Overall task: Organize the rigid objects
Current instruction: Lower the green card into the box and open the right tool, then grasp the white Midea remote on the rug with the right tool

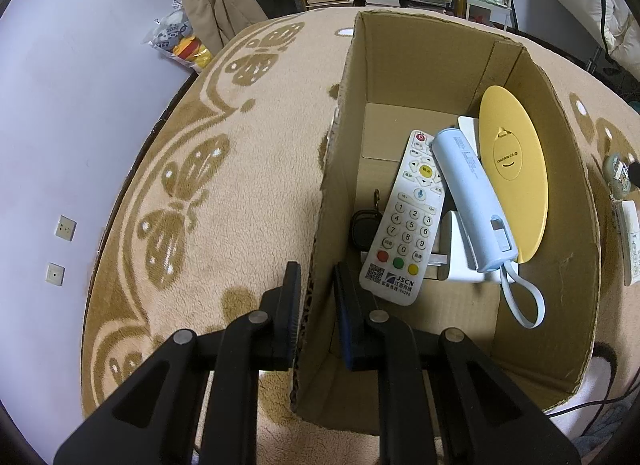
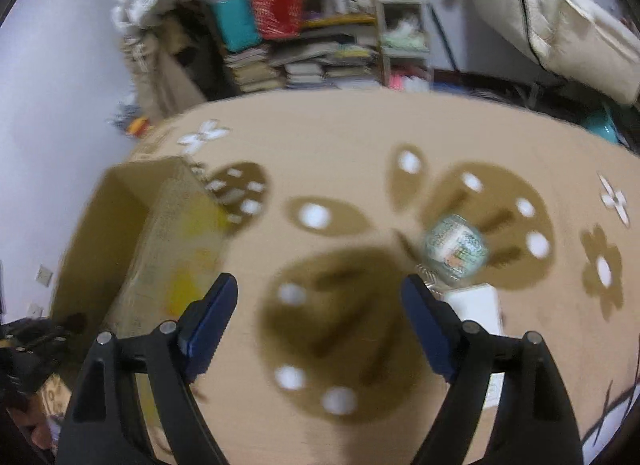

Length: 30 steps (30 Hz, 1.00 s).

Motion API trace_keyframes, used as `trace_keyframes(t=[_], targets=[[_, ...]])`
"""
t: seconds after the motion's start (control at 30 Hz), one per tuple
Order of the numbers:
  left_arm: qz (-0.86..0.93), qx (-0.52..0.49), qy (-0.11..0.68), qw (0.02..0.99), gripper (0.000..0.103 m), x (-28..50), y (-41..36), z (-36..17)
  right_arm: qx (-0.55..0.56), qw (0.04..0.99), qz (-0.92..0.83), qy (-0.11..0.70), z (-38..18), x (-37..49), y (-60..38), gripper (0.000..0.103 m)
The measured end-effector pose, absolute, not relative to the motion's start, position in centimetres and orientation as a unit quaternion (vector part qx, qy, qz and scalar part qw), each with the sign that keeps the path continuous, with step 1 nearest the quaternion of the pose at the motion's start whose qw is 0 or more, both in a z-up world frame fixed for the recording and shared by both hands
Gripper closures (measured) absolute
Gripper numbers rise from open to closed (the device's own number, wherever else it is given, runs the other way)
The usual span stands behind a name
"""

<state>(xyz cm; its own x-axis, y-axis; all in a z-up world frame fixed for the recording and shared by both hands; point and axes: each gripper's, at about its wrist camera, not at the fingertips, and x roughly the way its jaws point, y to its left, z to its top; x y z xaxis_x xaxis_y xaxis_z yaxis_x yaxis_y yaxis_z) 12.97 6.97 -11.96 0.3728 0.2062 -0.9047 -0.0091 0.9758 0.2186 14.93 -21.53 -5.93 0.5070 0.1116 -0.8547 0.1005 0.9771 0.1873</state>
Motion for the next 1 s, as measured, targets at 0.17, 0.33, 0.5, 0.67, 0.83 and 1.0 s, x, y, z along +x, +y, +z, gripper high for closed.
trace_keyframes(t=[0.17, 0.33, 0.5, 0.67, 0.83, 1.0], targets=[[0.065, 0.086, 0.557, 0.824, 0.087, 13.0, 6.9, -12.0, 0.116, 0.849, -0.045, 0.513, -8.3, 14.3, -26.0, 0.014], [0.066, 0.09, 0.556, 0.824, 0.087, 13.0, 6.9, -12.0, 0.126, 0.837, -0.083, 0.525, -10.5, 13.5, -28.8, 0.014], [0.066, 0.091, 0.556, 0.824, 0.087, 13.0, 7.0, -12.0, 0.133, 0.822, -0.096, 0.545, -12.2, 13.0, -29.8, 0.028], [0.066, 0.09, 0.556, 0.823, 0.086, 13.0, 7.0, -12.0, 0.115, 0.812, -0.112, 0.561, -13.3, 12.8, -30.0, 0.045], [0.066, 0.09, 0.556, 0.824, 0.086, 13.0, 7.0, -12.0, 0.111, 0.813, -0.118, 0.56, -13.0, 12.4, -29.9, 0.049], [0.066, 0.09, 0.556, 0.823, 0.086, 13.0, 7.0, -12.0, 0.114, 0.822, -0.115, 0.546, -11.9, 11.6, -29.4, 0.049]])
